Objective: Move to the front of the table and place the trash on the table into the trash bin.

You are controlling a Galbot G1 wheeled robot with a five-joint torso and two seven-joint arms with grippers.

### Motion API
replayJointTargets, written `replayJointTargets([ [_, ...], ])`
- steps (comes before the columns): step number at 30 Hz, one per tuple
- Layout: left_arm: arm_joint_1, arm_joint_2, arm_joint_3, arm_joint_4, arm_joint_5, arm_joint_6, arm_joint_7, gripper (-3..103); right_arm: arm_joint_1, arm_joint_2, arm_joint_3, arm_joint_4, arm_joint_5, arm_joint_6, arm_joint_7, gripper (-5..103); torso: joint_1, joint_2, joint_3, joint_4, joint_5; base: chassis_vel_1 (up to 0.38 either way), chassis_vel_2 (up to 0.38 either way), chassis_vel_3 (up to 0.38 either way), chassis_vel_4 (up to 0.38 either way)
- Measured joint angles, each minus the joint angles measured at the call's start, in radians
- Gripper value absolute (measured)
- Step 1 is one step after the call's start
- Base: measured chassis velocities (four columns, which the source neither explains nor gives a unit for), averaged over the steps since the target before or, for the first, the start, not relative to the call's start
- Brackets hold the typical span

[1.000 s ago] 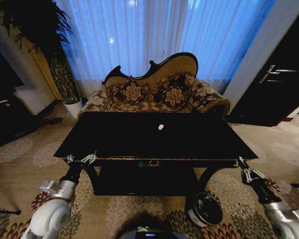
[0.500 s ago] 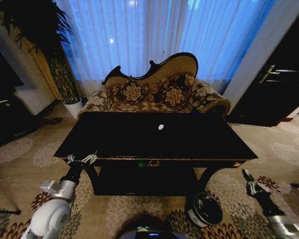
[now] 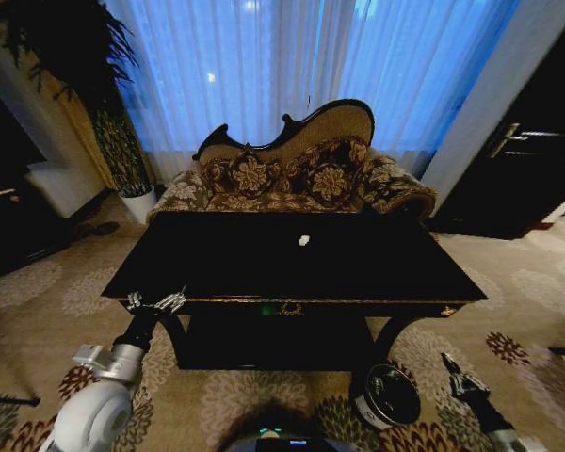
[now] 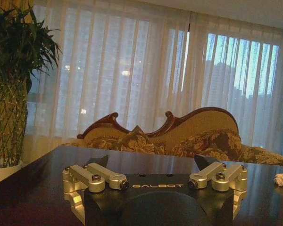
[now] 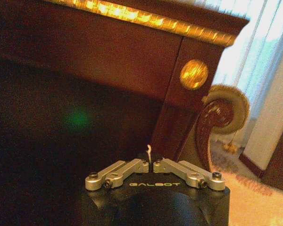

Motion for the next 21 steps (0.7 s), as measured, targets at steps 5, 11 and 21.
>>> replayJointTargets([
  [5,0.01,0.006,-0.009,-0.019,0.01,-0.001,0.0,100,0.072,0.013,-0.051,-0.071,-0.056,0.0,0.0,0,0.0,0.0,0.0,0.0005,-0.0001,0.0,0.0,0.0,0.0],
  [11,0.028,0.015,-0.036,-0.043,0.023,-0.007,0.0,100,0.125,0.034,-0.104,-0.157,-0.14,-0.001,0.016,0,0.0,0.0,0.0,0.0001,0.0,0.0,0.0,0.0,0.0],
  [21,0.04,0.021,-0.06,-0.071,0.025,-0.008,0.0,100,0.172,0.073,-0.113,-0.313,-0.286,-0.001,0.006,0,0.0,0.0,0.0,-0.0001,0.0001,0.0,0.0,0.0,0.0],
])
